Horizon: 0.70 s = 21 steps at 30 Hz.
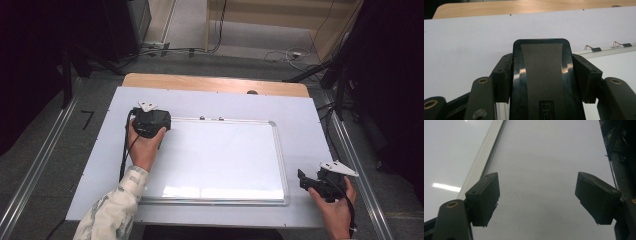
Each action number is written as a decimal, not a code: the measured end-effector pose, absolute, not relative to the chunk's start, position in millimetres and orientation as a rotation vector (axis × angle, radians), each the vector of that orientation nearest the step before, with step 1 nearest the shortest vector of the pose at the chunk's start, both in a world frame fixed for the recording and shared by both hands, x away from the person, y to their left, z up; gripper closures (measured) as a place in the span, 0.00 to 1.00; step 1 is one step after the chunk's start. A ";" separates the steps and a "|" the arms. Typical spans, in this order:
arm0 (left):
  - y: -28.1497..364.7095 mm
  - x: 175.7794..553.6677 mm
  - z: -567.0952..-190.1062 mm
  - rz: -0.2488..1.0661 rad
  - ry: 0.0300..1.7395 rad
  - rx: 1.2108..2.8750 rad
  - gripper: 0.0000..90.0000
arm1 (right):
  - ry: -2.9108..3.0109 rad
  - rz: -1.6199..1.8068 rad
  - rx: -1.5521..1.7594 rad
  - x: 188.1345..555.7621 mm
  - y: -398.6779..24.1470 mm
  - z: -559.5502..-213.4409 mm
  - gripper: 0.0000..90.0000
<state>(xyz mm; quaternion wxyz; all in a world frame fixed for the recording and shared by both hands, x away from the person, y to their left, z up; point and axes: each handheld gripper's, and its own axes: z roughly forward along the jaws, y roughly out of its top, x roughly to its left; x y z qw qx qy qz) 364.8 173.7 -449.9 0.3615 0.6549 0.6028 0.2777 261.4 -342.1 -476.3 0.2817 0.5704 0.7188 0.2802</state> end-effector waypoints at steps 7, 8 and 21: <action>177.3 366.4 -451.3 0.719 1.572 1.681 0.45 | 1.925 0.743 1.526 261.5 -341.9 -476.5 0.21; 177.0 366.8 -451.9 0.718 1.574 1.679 0.45 | 1.928 0.743 1.520 261.7 -341.8 -476.6 0.21; 174.9 376.0 -460.8 0.707 1.626 1.673 0.45 | 1.924 0.746 1.518 261.1 -342.2 -476.4 0.21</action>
